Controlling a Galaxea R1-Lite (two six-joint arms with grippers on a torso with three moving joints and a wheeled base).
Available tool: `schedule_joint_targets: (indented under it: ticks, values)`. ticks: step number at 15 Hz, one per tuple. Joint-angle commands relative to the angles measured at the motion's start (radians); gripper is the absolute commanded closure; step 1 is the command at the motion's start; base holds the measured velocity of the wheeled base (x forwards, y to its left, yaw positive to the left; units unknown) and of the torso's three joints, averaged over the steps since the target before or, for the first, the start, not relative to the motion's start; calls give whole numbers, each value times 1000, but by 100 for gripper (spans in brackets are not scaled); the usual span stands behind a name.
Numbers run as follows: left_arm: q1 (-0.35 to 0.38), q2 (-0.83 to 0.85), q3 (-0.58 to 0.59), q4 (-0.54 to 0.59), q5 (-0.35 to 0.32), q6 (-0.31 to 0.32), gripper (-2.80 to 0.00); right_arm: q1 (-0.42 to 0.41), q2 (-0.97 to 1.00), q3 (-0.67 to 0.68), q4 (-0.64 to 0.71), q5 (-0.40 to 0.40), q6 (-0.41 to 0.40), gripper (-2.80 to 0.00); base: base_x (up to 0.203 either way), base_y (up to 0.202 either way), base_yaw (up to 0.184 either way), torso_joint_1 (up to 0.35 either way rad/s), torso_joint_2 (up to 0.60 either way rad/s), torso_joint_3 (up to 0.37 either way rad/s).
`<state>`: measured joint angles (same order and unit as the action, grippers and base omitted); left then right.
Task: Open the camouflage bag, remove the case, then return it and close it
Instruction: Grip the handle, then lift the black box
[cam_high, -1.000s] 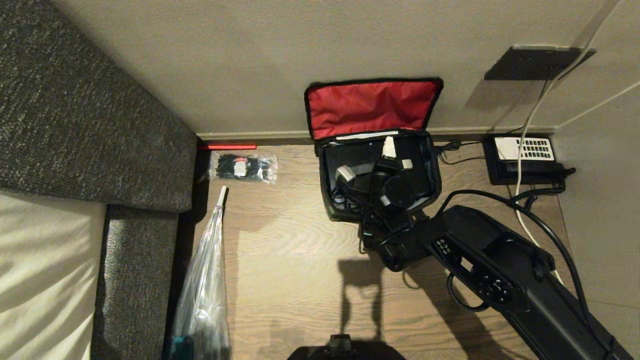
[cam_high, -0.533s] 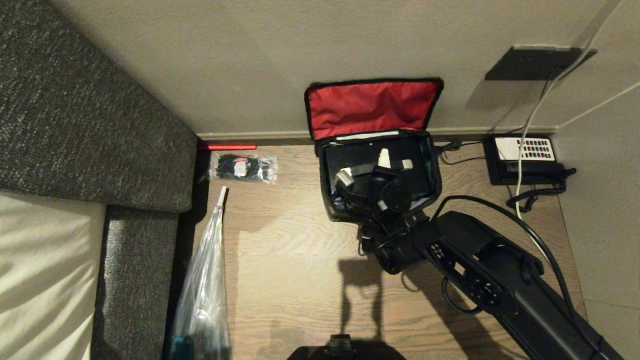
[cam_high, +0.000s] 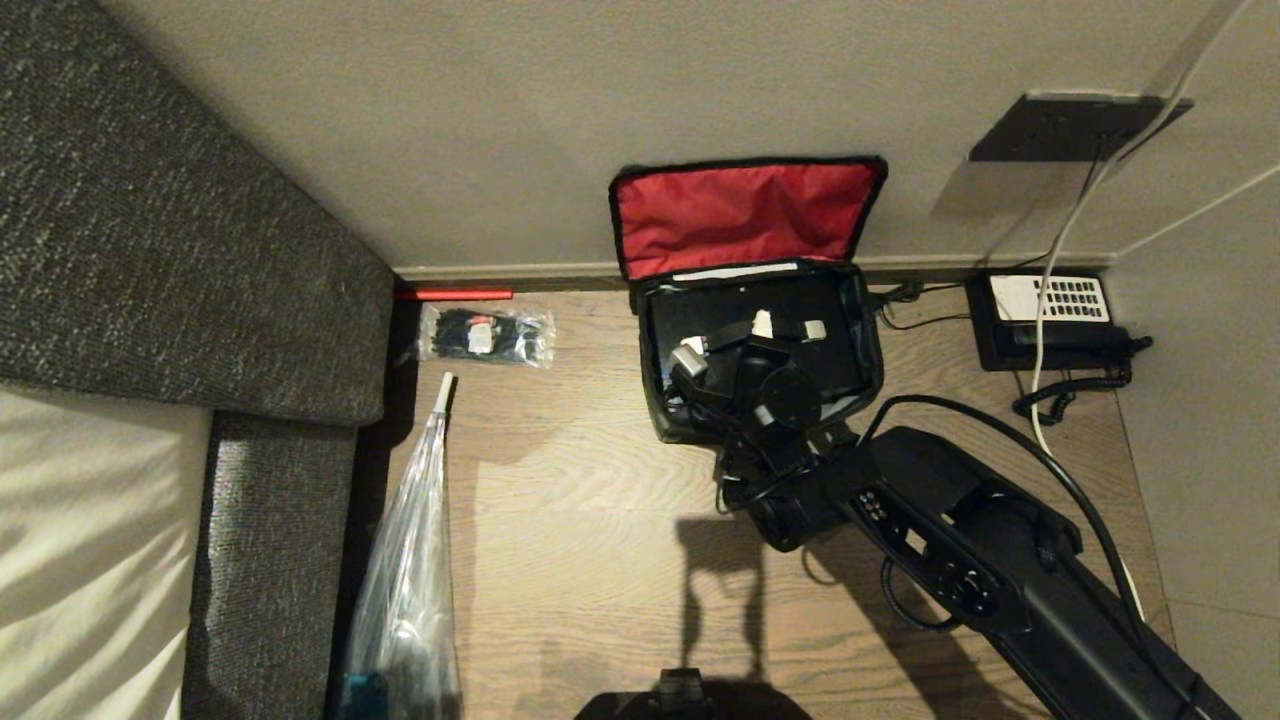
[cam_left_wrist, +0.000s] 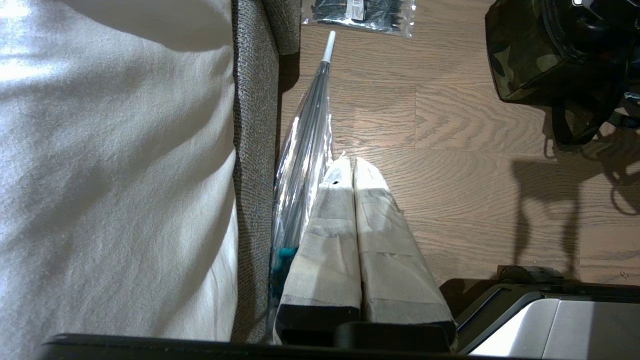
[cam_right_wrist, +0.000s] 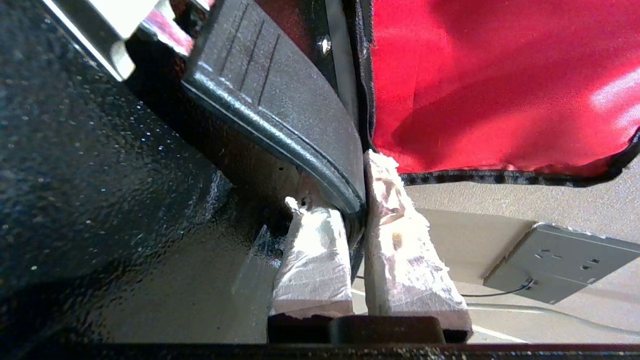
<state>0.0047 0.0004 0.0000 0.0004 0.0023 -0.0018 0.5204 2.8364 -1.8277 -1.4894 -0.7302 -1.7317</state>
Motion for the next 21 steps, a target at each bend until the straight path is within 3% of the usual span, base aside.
schedule_joint_targets:
  ticks: [1, 4, 9, 15, 21]
  values:
    - [1, -2, 3, 0, 1, -1, 0, 0, 6, 5, -20, -7, -11, 0, 0, 0, 0, 0, 0, 0]
    - [0, -2, 3, 1, 1, -1, 0, 14, -26, 68, -40, -28, -14, 0, 0, 0, 0, 0, 0, 0]
    - [1, -2, 3, 0, 1, -1, 0, 80, -309, 220, -41, -138, -19, 0, 0, 0, 0, 0, 0, 0]
    - [1, -2, 3, 0, 1, 0, 0, 172, -558, 316, -41, -152, -152, 0, 0, 0, 0, 0, 0, 0]
    - [1, -2, 3, 0, 1, -1, 0, 204, -625, 350, -41, -154, -192, 0, 0, 0, 0, 0, 0, 0]
